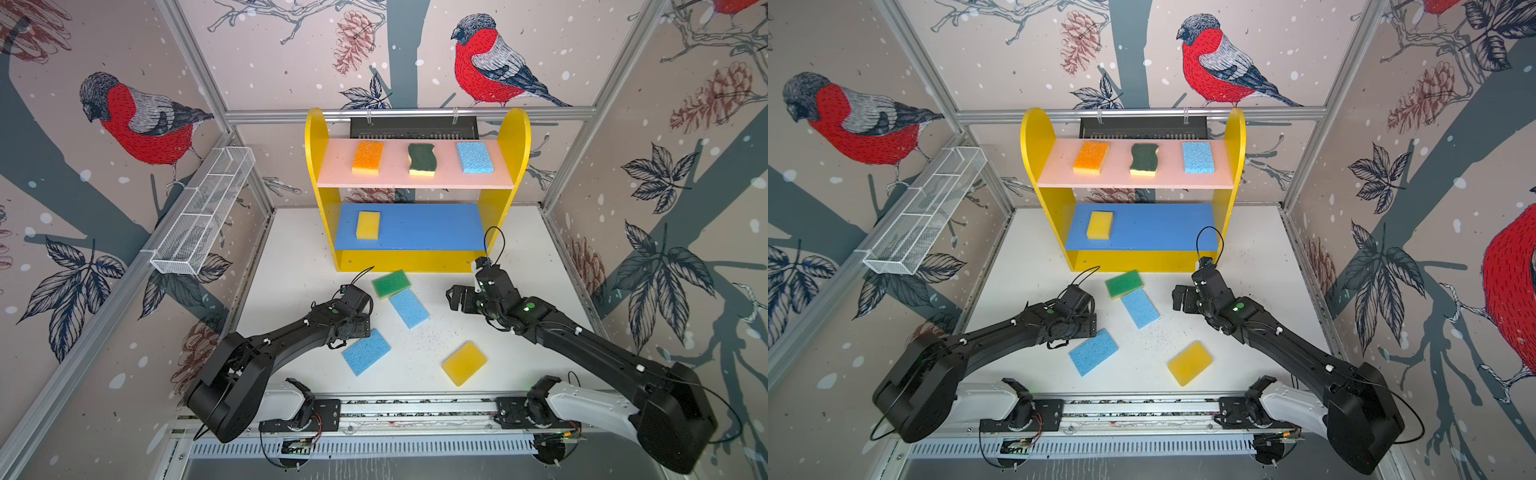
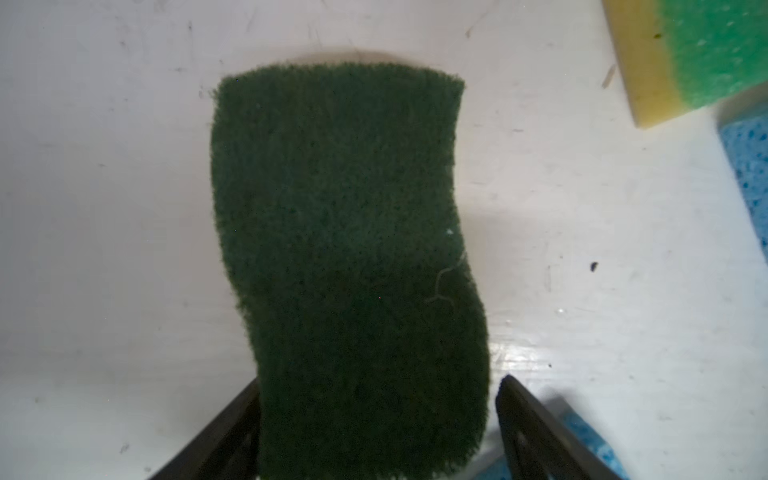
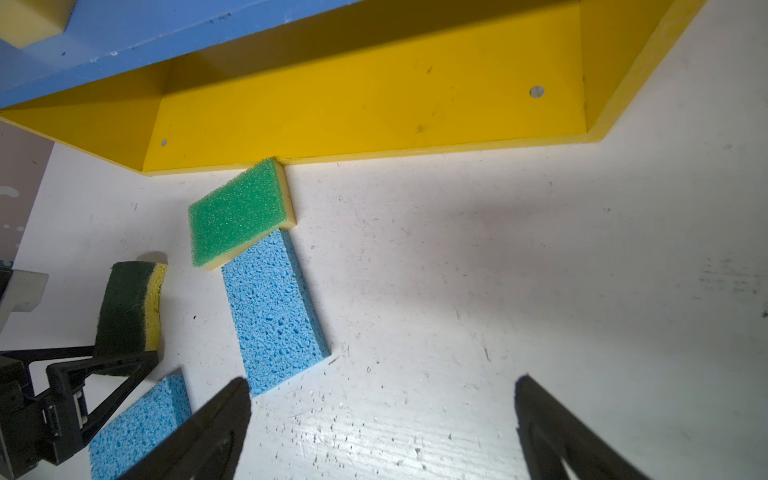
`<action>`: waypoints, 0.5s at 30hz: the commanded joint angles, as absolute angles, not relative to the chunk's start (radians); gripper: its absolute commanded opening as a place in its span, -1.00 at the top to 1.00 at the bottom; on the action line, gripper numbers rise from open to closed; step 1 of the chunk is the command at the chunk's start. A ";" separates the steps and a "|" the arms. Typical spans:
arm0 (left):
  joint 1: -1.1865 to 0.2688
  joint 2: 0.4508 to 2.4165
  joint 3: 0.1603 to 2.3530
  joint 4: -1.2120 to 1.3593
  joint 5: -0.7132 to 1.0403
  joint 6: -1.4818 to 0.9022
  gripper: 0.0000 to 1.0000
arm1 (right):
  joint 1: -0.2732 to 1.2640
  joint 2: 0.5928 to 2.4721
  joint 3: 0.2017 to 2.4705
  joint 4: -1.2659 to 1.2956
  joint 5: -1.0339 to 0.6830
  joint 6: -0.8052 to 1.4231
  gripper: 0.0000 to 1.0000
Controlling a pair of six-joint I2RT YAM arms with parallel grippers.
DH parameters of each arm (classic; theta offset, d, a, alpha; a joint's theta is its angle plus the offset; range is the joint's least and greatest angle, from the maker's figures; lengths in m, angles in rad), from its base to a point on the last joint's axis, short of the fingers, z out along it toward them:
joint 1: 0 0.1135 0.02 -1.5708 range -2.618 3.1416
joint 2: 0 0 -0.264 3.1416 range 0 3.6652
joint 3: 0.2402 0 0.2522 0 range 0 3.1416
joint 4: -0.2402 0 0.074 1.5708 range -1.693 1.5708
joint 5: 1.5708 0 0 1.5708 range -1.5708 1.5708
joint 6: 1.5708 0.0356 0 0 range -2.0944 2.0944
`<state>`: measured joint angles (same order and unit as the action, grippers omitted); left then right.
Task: Place and organize the cleaning sponges onto the shelf
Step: 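Close the left gripper on the dark green wavy sponge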
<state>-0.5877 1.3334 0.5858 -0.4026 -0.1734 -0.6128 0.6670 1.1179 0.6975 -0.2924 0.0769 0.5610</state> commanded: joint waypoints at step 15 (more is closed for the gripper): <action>-0.603 1.416 0.620 -0.416 -0.239 -0.625 -0.54 | 0.631 1.121 0.672 -0.255 0.039 0.526 -0.98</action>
